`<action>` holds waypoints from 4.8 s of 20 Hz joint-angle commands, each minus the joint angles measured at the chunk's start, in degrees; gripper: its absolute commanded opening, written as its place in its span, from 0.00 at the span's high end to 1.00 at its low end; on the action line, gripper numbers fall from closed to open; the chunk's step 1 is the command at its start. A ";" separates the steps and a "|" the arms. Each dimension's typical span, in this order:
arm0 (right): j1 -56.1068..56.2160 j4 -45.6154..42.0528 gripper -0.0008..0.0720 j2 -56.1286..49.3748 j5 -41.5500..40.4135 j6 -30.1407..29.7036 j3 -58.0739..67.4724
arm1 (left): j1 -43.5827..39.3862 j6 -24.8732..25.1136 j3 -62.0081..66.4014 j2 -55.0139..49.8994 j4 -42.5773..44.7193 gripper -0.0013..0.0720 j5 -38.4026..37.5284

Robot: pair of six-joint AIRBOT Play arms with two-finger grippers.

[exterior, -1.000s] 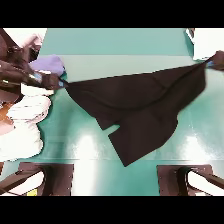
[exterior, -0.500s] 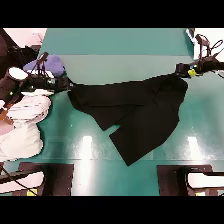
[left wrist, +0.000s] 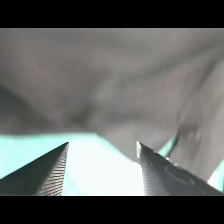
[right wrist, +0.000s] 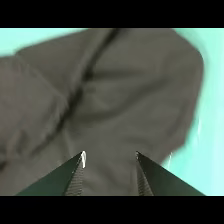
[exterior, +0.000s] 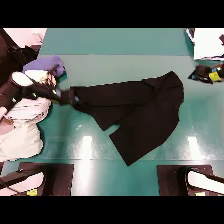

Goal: Fold the shirts.

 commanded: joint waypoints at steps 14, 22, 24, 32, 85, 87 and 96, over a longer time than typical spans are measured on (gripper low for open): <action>-2.64 0.09 0.47 18.01 -3.02 -0.20 -17.94 | -26.82 -8.00 -22.49 2.03 -18.99 0.31 26.16; -2.64 0.07 0.47 19.47 -2.99 -0.17 -17.94 | -26.82 -9.81 -22.47 2.05 -19.06 0.31 28.55; -2.64 0.09 0.47 19.47 -3.02 -0.17 -17.94 | -26.82 -9.73 -22.47 2.05 -19.06 0.67 28.57; -2.64 0.04 0.48 19.19 -4.92 -3.52 -17.81 | -26.82 -7.52 -17.00 5.70 -18.58 0.94 27.76; -6.45 8.31 0.97 24.24 -16.06 -12.96 31.65 | -8.31 -13.00 67.87 19.32 14.16 0.94 12.24; -6.45 3.50 0.97 26.97 -15.65 -10.82 31.65 | -8.31 -13.14 67.93 21.22 14.14 0.94 12.22; -5.99 0.11 0.98 16.70 2.40 -3.41 31.63 | -8.31 -22.38 51.63 19.67 31.12 0.94 0.31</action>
